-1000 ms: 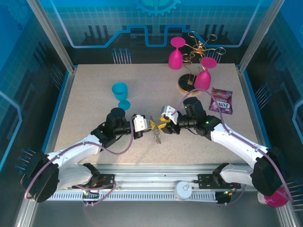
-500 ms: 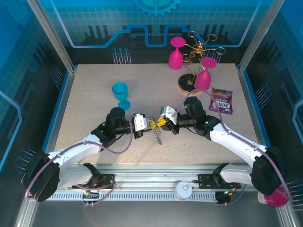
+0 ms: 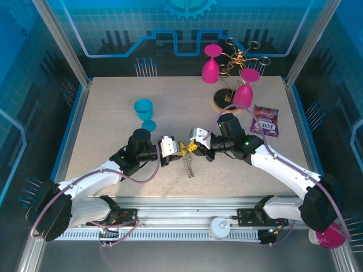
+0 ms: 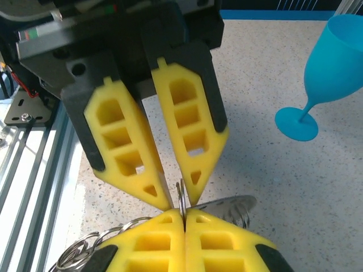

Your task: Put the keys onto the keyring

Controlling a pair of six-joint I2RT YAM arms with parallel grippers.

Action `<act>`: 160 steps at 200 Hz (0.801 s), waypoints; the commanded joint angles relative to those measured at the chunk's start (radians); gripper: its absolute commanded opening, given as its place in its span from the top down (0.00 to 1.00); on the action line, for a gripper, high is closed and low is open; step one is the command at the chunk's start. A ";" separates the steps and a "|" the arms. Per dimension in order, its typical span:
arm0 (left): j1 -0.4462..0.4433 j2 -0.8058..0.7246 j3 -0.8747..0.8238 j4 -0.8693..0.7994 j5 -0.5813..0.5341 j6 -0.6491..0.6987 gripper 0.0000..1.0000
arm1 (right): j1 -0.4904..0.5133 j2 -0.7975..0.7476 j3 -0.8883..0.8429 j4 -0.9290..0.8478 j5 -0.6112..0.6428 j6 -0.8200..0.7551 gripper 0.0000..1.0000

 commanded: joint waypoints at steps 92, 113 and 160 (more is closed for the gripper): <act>-0.008 0.005 0.056 -0.051 0.001 0.028 1.00 | 0.139 0.118 0.253 -0.315 0.251 -0.179 1.00; -0.008 0.001 0.046 -0.034 0.000 0.026 1.00 | 0.101 0.071 0.186 -0.217 0.219 -0.092 0.93; -0.007 -0.004 0.019 0.022 0.011 0.013 1.00 | -0.003 -0.029 0.003 -0.011 0.069 0.150 0.62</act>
